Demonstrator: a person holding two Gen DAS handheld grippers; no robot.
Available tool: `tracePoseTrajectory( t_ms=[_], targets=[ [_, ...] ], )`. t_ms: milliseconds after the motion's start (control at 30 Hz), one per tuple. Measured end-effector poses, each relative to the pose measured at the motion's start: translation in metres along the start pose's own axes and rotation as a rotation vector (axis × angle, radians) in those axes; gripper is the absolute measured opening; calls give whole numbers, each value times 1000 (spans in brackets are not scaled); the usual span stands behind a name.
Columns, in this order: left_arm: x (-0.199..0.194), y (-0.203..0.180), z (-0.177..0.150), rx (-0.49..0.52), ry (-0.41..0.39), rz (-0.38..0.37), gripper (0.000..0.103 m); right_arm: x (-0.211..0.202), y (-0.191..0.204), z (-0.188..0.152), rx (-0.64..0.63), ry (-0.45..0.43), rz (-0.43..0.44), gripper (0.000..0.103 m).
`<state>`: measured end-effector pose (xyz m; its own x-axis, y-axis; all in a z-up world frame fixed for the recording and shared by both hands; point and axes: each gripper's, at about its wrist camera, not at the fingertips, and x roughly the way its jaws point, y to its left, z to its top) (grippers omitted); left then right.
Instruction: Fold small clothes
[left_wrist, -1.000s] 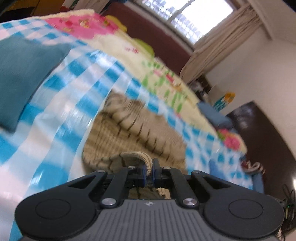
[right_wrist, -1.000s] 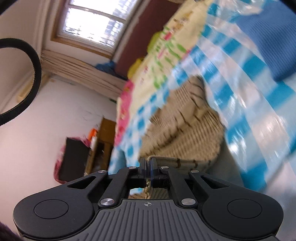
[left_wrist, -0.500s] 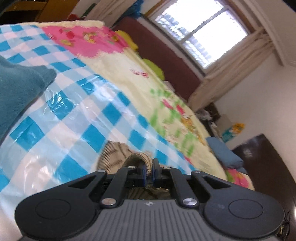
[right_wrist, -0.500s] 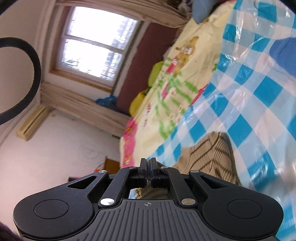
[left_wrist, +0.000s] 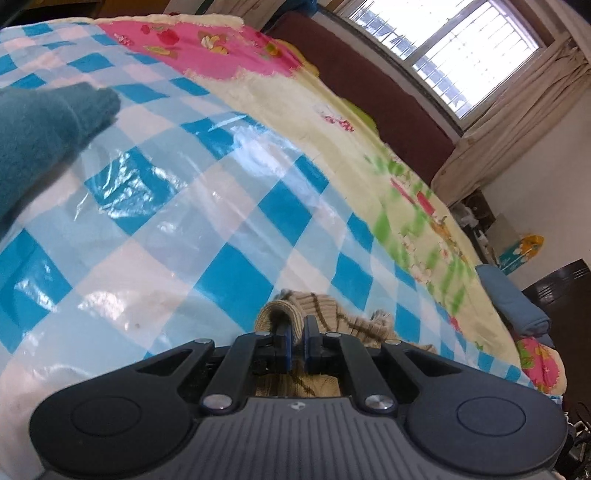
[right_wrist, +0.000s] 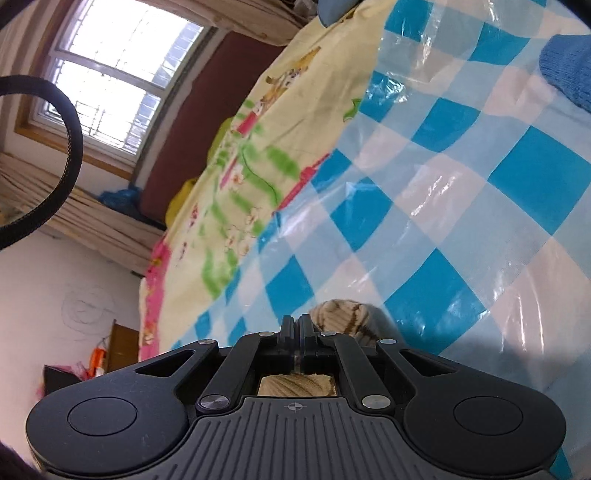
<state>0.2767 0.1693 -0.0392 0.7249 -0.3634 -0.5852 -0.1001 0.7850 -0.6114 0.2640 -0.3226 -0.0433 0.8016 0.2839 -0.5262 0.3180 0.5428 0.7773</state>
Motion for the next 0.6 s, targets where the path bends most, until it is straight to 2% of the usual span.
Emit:
tracePoseTrajectory(
  t_ms=[100,267,333,433,500,533,600],
  targets=[
    [-5,-4,5,1,-12,-16,12,-7,6,3,-6,-18,23,3],
    [-19,-15,12,2,-51,-88,12,-28,20,5,0,-40,121,3],
    [-18,-18,17,13,-64,-88,12,-33,23,6,-2,-54,137,3],
    [-1,-12,23,0,-37,-48,12,-20,18,6,-2,-42,83,3],
    [17,0,21,-21,9,3,12,1,9,4,19,35,54,7],
    [21,6,18,-40,24,20,12,5,6,1,20,45,23,8],
    [21,16,13,-79,24,15,15,4,7,-5,-27,46,-9,9]
  ],
)
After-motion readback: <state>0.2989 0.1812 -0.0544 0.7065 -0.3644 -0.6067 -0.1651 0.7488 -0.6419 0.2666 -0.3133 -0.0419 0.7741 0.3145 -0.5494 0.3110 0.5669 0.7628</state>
